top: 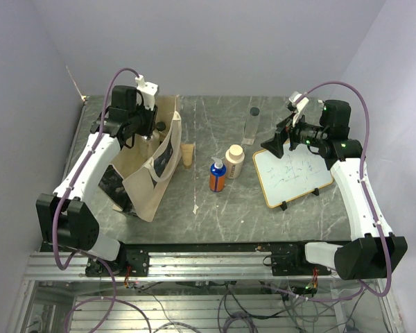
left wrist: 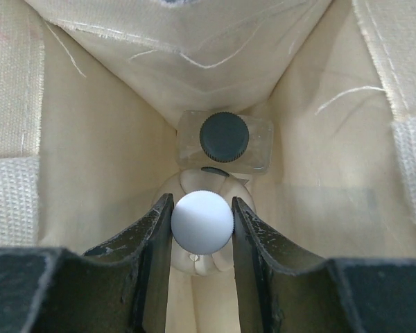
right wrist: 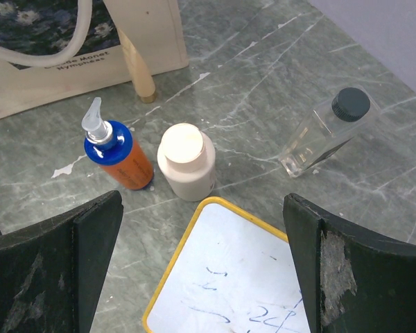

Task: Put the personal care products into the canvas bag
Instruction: Place the care product in the canvas bag.

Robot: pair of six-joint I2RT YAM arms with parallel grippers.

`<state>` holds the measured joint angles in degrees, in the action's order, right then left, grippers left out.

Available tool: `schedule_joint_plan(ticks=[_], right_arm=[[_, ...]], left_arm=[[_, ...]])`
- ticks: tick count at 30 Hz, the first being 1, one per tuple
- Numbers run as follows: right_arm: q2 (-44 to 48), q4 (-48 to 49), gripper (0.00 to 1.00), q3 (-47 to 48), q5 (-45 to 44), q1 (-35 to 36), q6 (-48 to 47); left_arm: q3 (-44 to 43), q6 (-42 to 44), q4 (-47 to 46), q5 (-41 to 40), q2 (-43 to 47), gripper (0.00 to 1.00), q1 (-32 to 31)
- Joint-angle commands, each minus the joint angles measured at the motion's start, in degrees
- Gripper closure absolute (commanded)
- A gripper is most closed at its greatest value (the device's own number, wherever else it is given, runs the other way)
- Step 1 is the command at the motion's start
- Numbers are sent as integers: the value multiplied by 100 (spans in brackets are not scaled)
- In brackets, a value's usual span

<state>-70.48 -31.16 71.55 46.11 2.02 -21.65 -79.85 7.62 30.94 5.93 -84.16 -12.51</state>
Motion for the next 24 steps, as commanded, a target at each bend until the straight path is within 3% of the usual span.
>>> schedule_joint_plan(ticks=[1, 13, 24], right_arm=[[89, 73, 0, -28, 83, -44, 13], [113, 84, 0, -76, 65, -44, 10], [126, 85, 0, -80, 80, -44, 12]], left_arm=[[-14, -207, -1709, -46, 153, 93, 56], [1185, -330, -3031, 145, 638, 93, 108], [1772, -481, -3373, 283, 789, 93, 160]])
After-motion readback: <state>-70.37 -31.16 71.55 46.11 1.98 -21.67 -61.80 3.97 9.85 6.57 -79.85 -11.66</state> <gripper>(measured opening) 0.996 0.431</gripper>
